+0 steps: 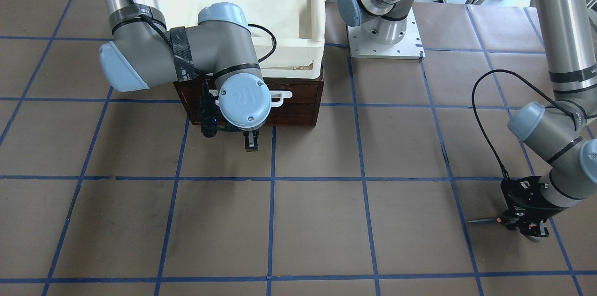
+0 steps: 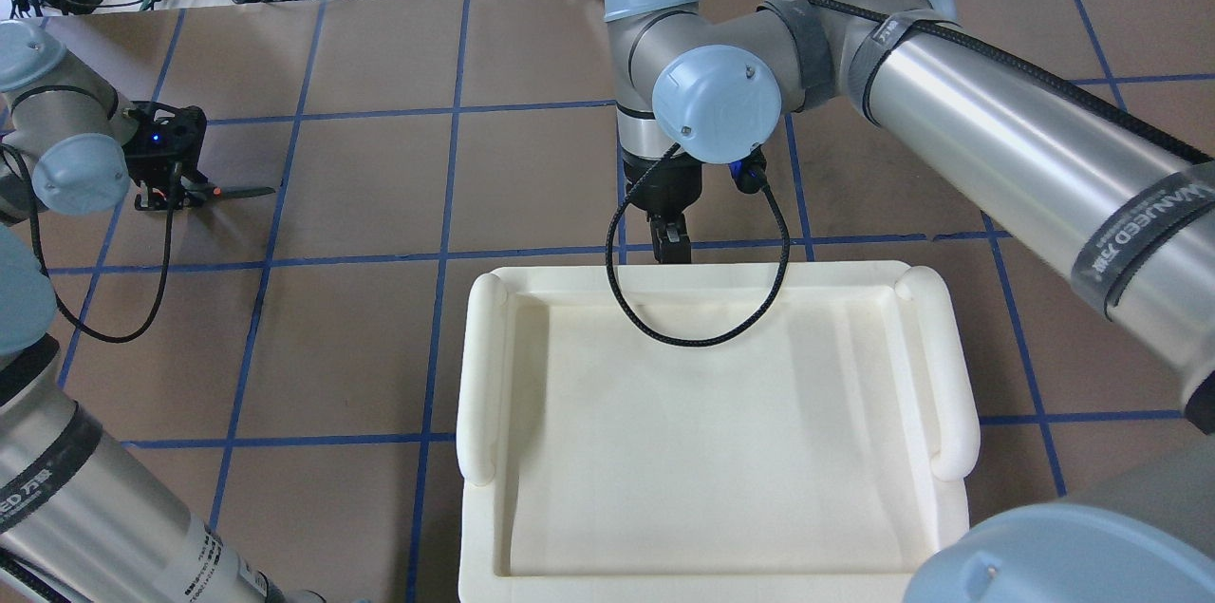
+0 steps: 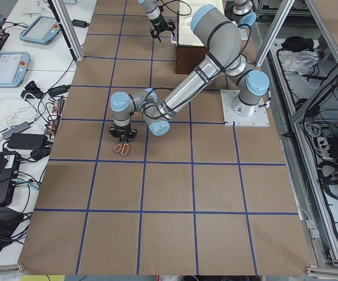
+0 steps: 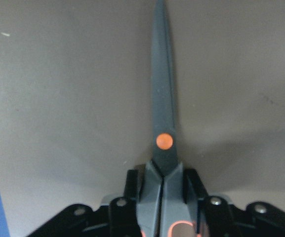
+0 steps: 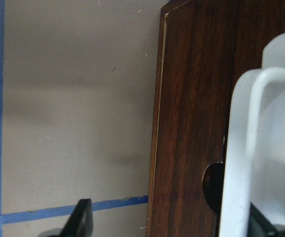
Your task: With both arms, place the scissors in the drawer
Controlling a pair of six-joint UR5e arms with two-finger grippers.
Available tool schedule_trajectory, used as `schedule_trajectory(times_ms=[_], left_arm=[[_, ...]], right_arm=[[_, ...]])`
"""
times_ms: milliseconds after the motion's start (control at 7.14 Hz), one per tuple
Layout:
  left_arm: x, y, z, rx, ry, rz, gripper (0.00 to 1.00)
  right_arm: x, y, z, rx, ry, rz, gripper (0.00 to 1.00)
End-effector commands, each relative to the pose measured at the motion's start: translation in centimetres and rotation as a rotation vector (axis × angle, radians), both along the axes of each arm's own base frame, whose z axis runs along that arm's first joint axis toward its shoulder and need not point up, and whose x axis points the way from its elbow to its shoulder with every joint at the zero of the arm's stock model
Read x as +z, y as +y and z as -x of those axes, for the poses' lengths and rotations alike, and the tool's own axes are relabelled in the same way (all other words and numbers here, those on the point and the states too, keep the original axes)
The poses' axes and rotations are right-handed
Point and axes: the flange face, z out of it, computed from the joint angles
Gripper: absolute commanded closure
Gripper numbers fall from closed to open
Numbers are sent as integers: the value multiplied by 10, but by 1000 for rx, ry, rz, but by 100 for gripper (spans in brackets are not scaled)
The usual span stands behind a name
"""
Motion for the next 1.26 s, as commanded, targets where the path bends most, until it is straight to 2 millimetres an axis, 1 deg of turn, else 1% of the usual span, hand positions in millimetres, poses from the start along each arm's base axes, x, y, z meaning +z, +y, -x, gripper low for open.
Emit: schedule_trajectory(times_ms=[0,140,280,420,700,980,1120], left_arm=[[3,-1,0,0,-3,6,80],[9,0,0,1,-7,13,84],[14,0,0,3,-8,16,86],[19,0,0,1,-12,22,88],[28,1,5,-2,-7,20,91],[38,3,11,-4,-1,11,91],[43,3,16,-1,2,8,91]], right_arm=[[-6,3,1,-1,5,-14,0],[-6,4,1,0,3,-14,0],[-9,5,1,1,5,-20,0],[-7,-1,0,31,-23,26,0],[2,-14,-5,77,-72,119,0],[6,-22,0,143,-107,144,0],[7,-25,0,144,-113,166,0]])
